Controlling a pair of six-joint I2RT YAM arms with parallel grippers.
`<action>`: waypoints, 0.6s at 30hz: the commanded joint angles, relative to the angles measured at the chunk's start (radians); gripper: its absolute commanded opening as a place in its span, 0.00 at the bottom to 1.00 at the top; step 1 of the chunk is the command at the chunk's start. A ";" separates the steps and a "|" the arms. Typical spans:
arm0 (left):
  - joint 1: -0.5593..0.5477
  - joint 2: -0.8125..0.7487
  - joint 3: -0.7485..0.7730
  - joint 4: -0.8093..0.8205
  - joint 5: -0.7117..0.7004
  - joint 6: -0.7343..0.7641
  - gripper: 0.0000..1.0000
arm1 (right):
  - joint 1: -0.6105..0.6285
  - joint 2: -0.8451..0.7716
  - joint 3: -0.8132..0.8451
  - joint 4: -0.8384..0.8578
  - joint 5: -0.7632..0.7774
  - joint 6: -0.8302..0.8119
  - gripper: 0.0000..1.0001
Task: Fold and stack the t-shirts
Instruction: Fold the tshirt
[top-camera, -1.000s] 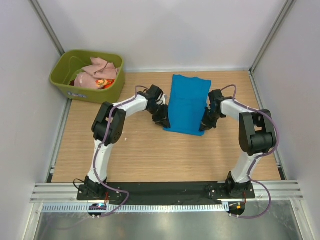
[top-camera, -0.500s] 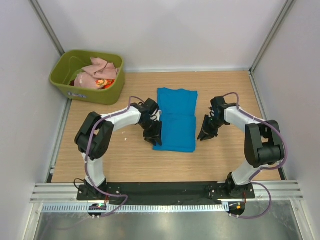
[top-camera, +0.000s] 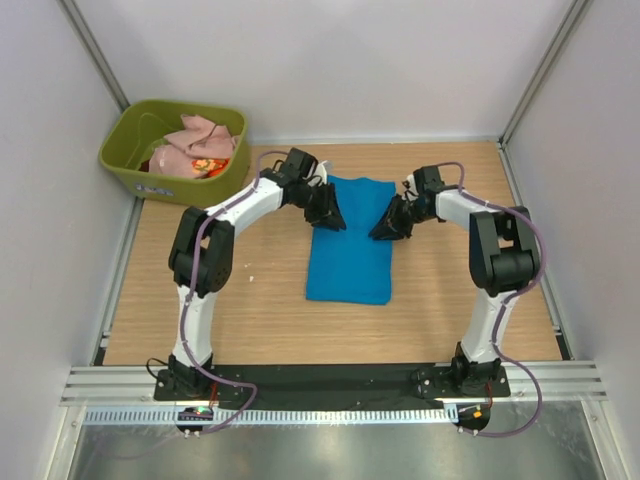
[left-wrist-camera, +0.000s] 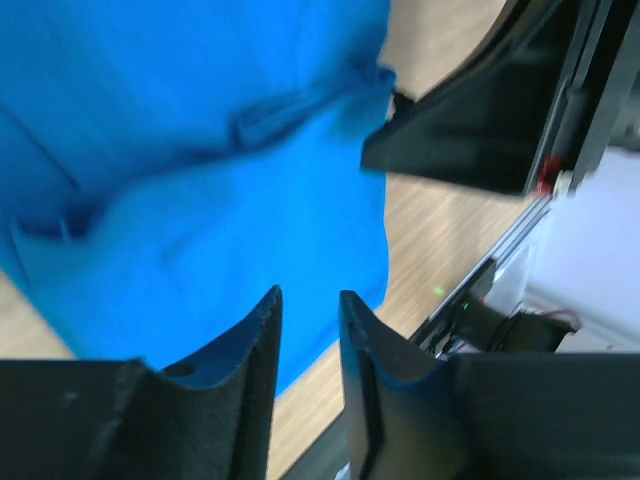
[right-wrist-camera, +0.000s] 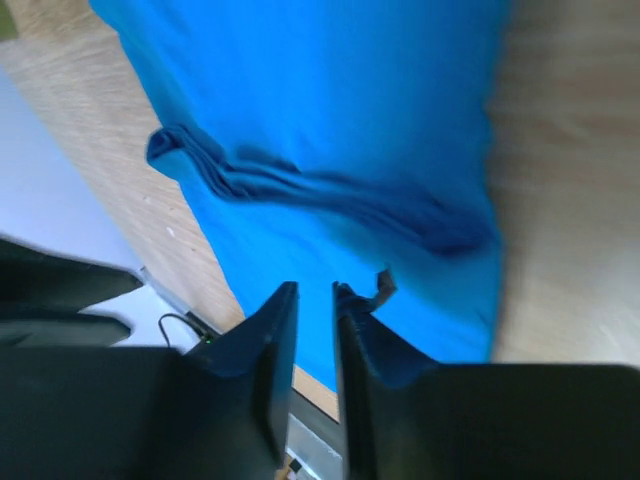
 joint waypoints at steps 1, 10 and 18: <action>0.035 0.113 0.026 0.181 0.142 -0.099 0.29 | 0.038 0.088 0.073 0.165 -0.119 0.080 0.24; 0.150 0.235 -0.037 0.278 0.118 -0.133 0.21 | -0.058 0.280 0.093 0.221 -0.142 0.093 0.05; 0.165 0.184 -0.043 0.129 0.061 -0.015 0.21 | -0.115 0.234 0.086 0.077 -0.098 -0.025 0.05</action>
